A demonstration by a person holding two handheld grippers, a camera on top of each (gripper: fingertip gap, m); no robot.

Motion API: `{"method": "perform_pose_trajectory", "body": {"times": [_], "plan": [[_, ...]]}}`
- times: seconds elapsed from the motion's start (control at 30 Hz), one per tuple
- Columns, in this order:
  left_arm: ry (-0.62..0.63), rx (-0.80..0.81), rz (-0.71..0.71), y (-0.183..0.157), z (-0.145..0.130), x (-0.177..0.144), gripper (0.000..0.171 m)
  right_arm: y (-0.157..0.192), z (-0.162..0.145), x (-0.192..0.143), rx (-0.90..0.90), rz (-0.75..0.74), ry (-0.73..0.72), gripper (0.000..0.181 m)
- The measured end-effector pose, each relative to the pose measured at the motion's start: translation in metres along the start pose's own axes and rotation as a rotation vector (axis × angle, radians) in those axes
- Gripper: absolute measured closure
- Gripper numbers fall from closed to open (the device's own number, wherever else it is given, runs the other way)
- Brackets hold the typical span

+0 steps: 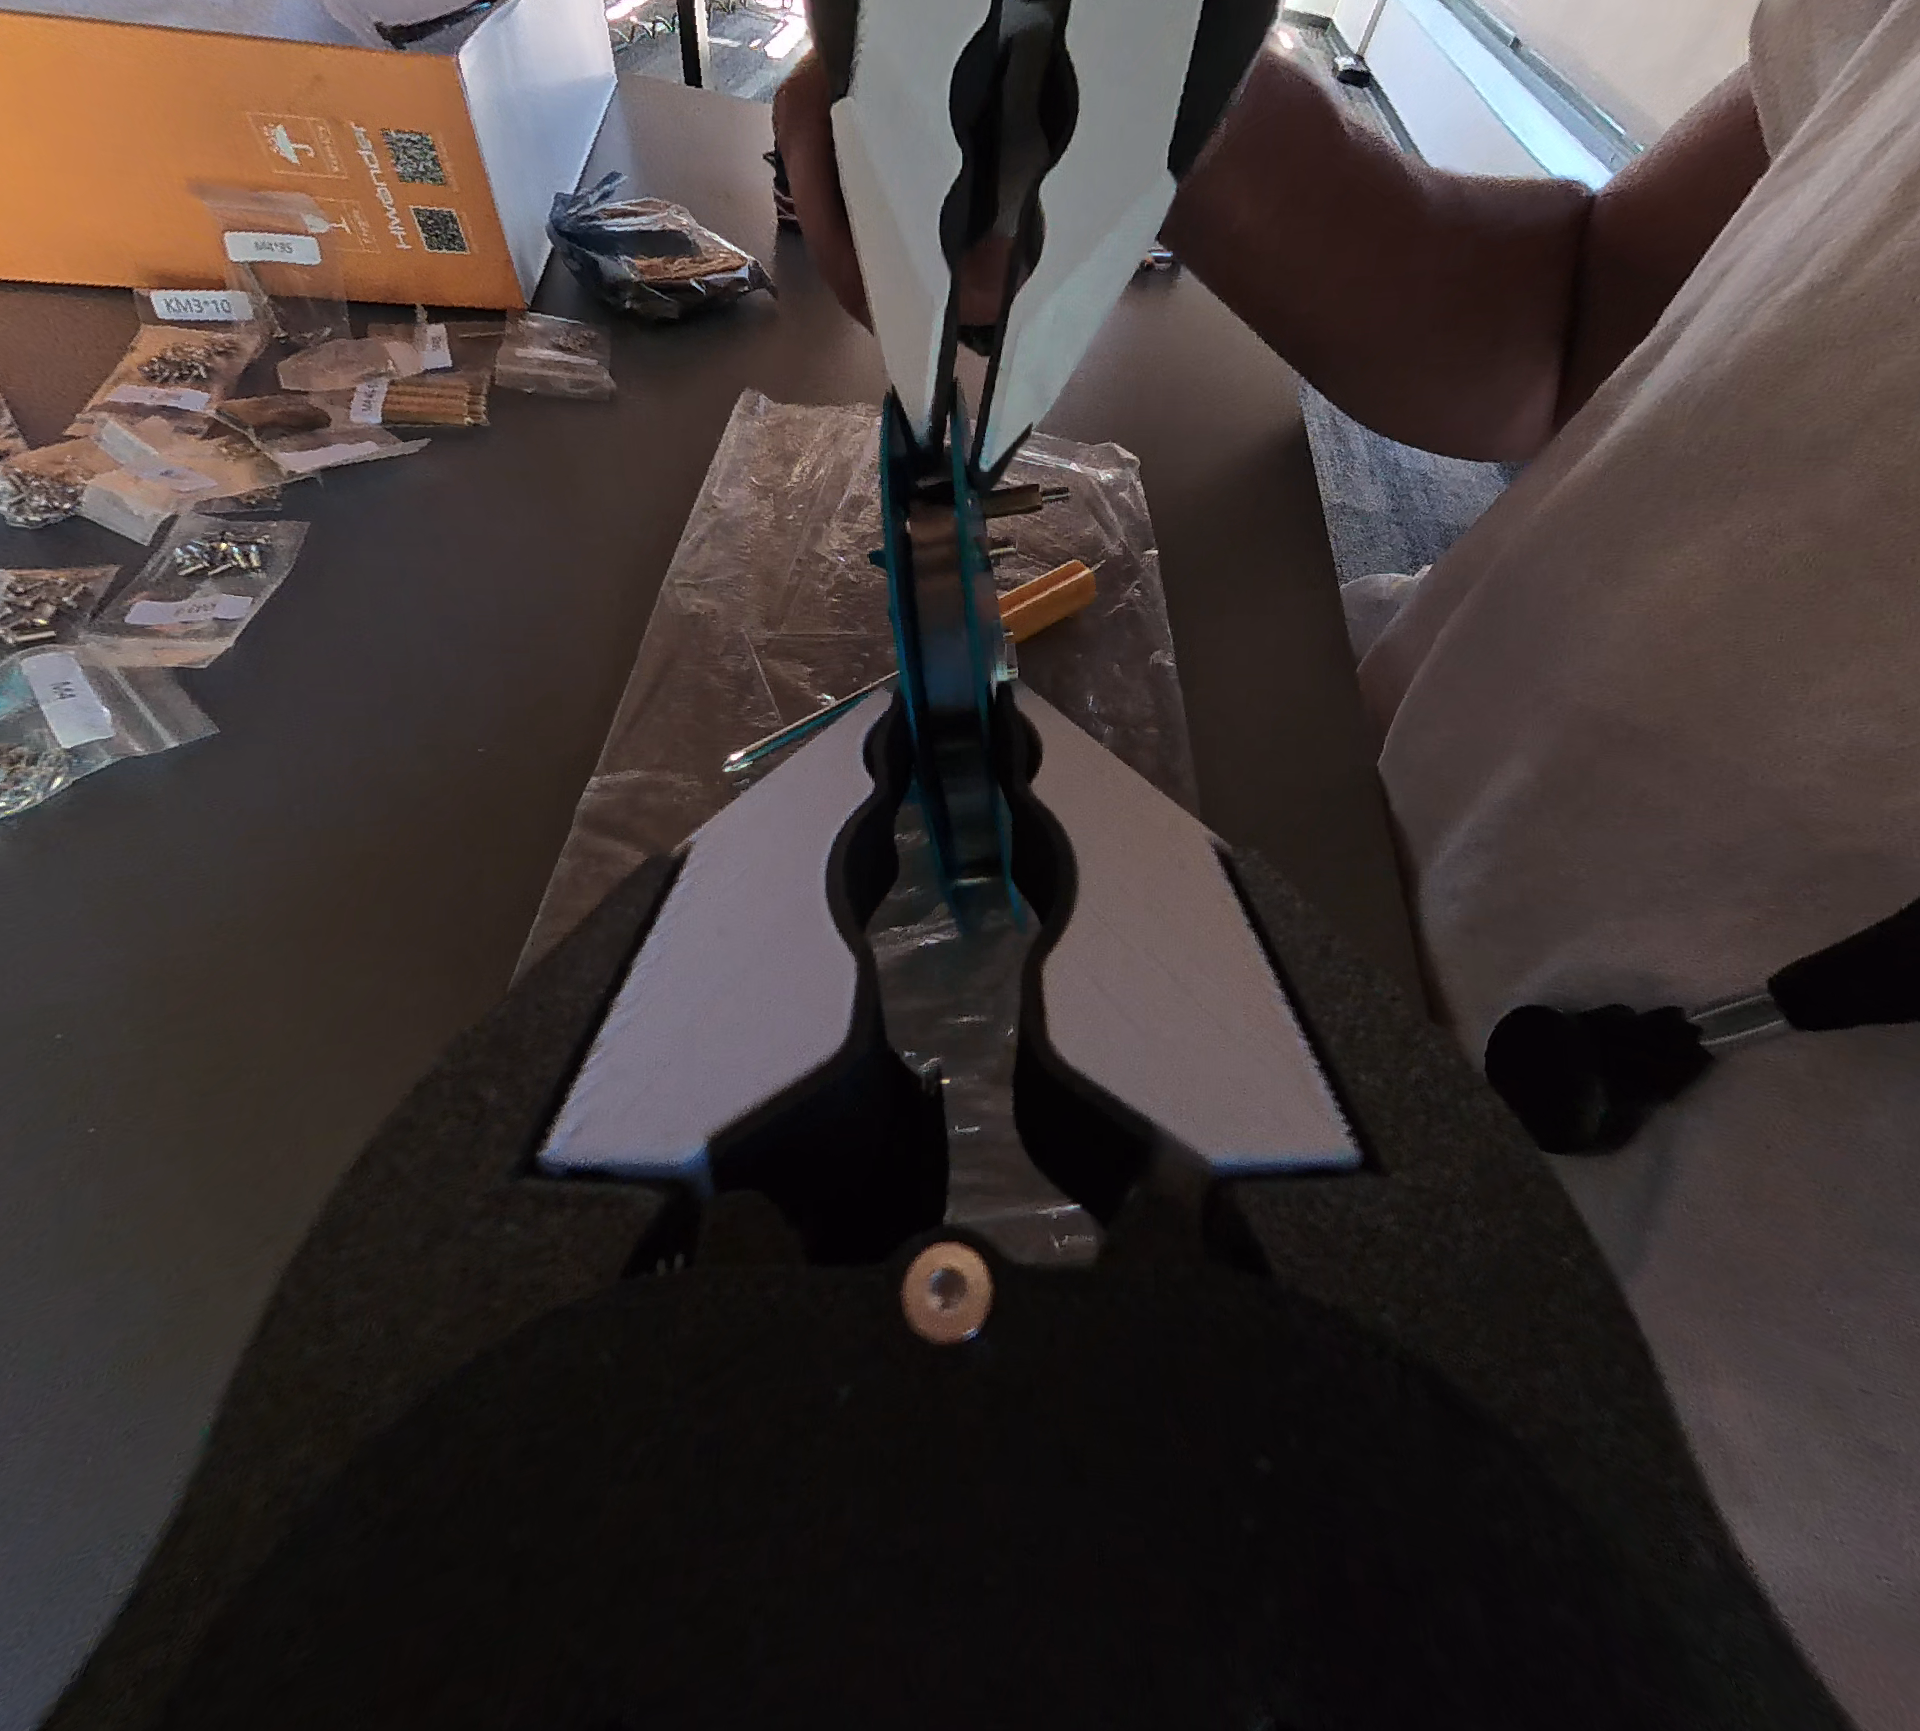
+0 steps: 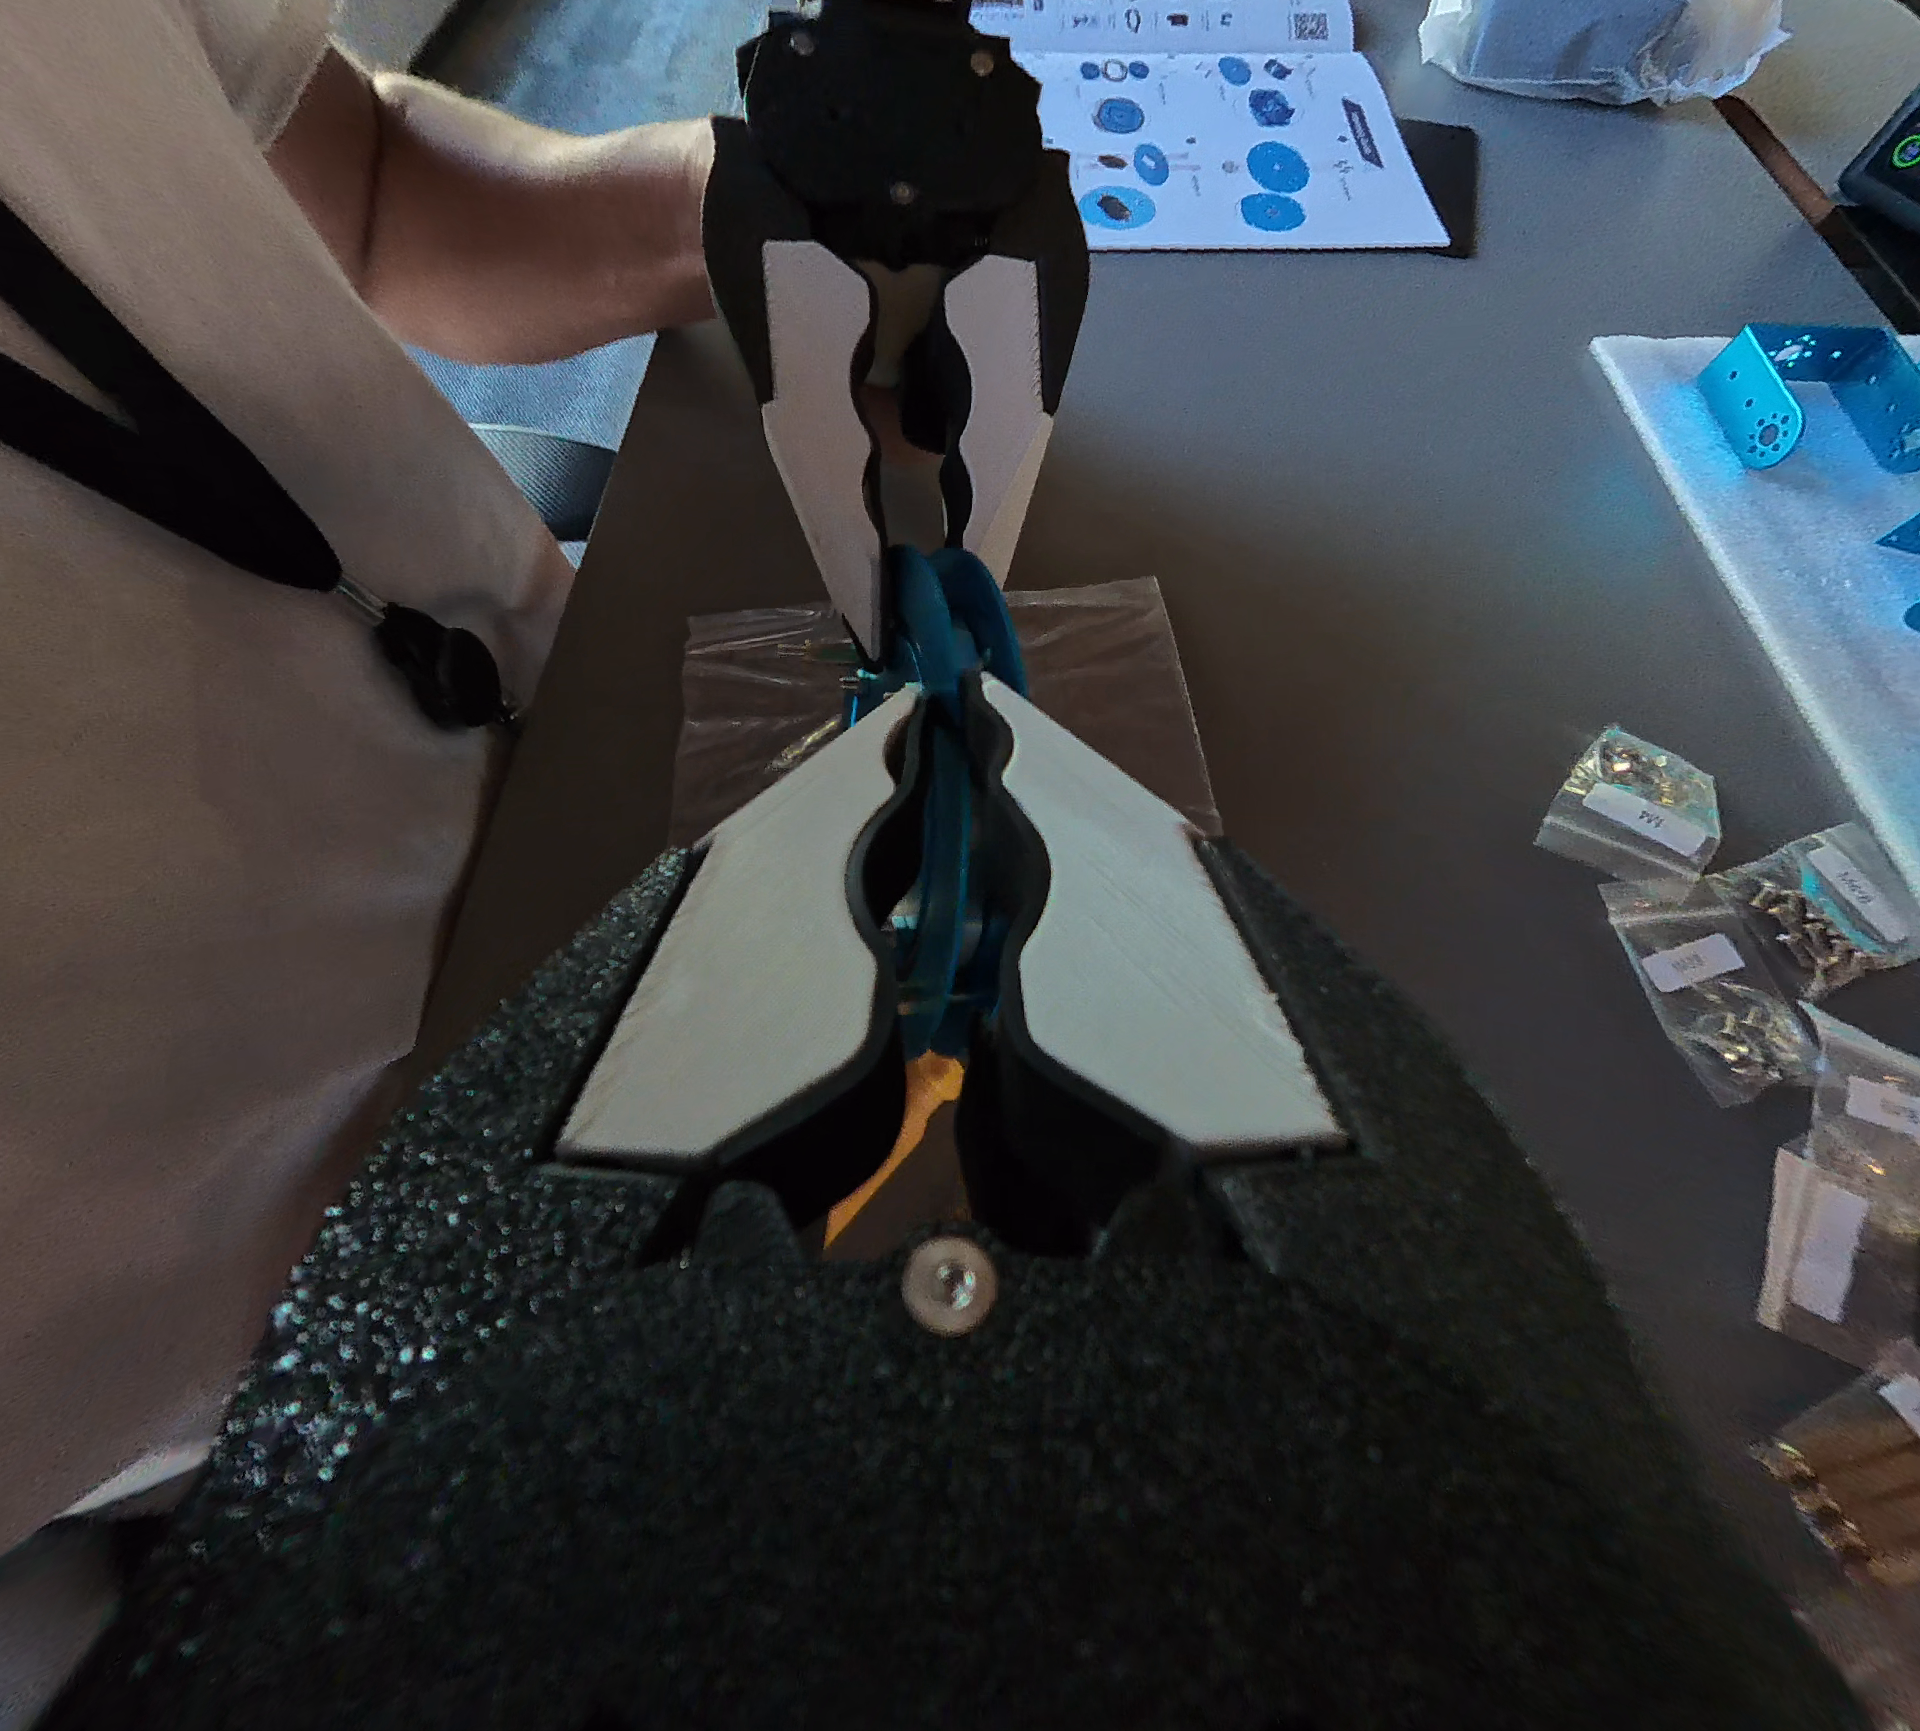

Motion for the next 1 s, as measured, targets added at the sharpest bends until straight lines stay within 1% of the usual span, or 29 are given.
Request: {"method": "perform_pose_trajectory", "body": {"times": [0.23, 0.4, 0.47, 0.63, 0.8, 0.83, 0.9, 0.93, 1.0], "plan": [[0.036, -0.016, -0.006, -0.004, -0.007, -0.002, 0.157, -0.003, -0.003, 0.000, 0.038, 0.073, -0.060, 0.180], [0.065, -0.007, 0.056, -0.005, -0.007, -0.004, 0.153, -0.011, -0.001, 0.004, 0.058, 0.101, -0.039, 0.179], [0.053, -0.003, 0.073, -0.005, -0.006, -0.004, 0.152, -0.013, -0.002, 0.004, 0.061, 0.107, -0.035, 0.180], [-0.042, -0.032, 0.064, -0.003, 0.004, -0.009, 0.154, -0.015, -0.005, 0.002, 0.077, 0.105, -0.048, 0.178], [-0.022, -0.034, 0.053, 0.002, 0.005, -0.004, 0.155, -0.015, -0.005, 0.003, 0.060, 0.065, -0.057, 0.178], [-0.025, -0.053, 0.039, 0.003, 0.007, -0.004, 0.157, -0.015, -0.005, 0.000, 0.057, 0.043, -0.069, 0.178], [-0.044, -0.091, 0.005, 0.003, 0.008, -0.004, 0.158, -0.018, -0.003, -0.019, 0.070, -0.022, -0.087, 0.166], [-0.053, -0.093, -0.018, 0.002, 0.007, -0.004, 0.159, -0.024, -0.003, -0.036, 0.074, -0.082, -0.095, 0.165], [-0.057, -0.070, -0.050, 0.001, 0.007, -0.004, 0.160, -0.036, -0.011, -0.075, 0.132, -0.219, -0.154, 0.167]]}}
Point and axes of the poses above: each gripper's, where its closed fingertips meet, x out along the fingers, z out of its top, y = z × x across the jaws, the point moved 10 cm from there along -x, back along the fingers, and after that the axes turned 10 degrees about -z, right-handed, at the moved point
